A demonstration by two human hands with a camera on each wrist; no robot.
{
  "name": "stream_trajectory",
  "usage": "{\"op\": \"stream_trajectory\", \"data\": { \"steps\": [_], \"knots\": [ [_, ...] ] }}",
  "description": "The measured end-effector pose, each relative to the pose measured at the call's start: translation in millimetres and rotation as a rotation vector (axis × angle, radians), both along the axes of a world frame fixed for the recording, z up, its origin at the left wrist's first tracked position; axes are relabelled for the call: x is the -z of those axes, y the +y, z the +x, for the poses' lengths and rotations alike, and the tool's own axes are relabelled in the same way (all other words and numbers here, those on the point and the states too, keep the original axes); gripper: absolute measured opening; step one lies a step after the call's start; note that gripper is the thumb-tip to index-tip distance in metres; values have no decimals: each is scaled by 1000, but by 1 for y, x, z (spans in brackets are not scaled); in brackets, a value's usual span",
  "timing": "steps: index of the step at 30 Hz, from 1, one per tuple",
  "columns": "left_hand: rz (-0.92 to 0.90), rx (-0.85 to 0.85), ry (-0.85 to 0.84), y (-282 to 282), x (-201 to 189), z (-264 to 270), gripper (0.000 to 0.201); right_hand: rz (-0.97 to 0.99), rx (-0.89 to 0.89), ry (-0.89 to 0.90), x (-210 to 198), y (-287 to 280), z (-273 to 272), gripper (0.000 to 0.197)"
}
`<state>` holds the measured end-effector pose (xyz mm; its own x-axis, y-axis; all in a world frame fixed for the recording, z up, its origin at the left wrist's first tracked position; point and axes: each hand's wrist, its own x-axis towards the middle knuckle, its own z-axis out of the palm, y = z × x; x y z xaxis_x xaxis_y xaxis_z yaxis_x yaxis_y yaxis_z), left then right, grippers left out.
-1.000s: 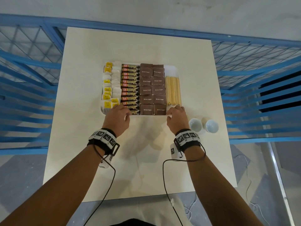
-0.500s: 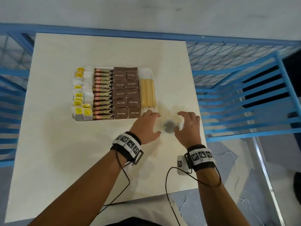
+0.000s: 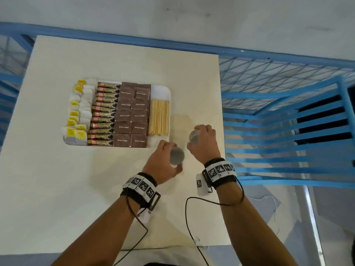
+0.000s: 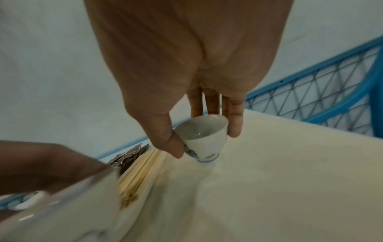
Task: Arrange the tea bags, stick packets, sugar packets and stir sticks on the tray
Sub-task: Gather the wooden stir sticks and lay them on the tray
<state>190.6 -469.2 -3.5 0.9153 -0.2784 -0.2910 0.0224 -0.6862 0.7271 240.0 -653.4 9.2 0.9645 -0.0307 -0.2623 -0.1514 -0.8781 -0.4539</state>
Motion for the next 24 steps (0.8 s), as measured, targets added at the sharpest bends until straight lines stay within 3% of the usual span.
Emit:
{"op": "stream_trajectory", "data": {
  "steps": [7, 12, 18, 21, 22, 24],
  "knots": [
    [-39, -262, -106, 24, -19, 8, 66, 15, -57, -9, 14, 29, 108, 63],
    [-41, -405, -118, 36, -22, 20, 66, -21, -115, -21, 19, 41, 144, 64],
    [-111, -468, -161, 39, -17, 35, 77, 23, -68, -48, 13, 36, 138, 80],
    [-151, -498, -171, 36, -21, 37, 81, 147, 15, -269, -8, 36, 108, 59],
    [-169, -495, -179, 34, -23, 37, 79, 252, 18, -256, -18, 39, 94, 54],
    [-192, -464, -216, 31, -25, 39, 75, 409, -45, -38, -38, 48, 65, 62]
  ]
}}
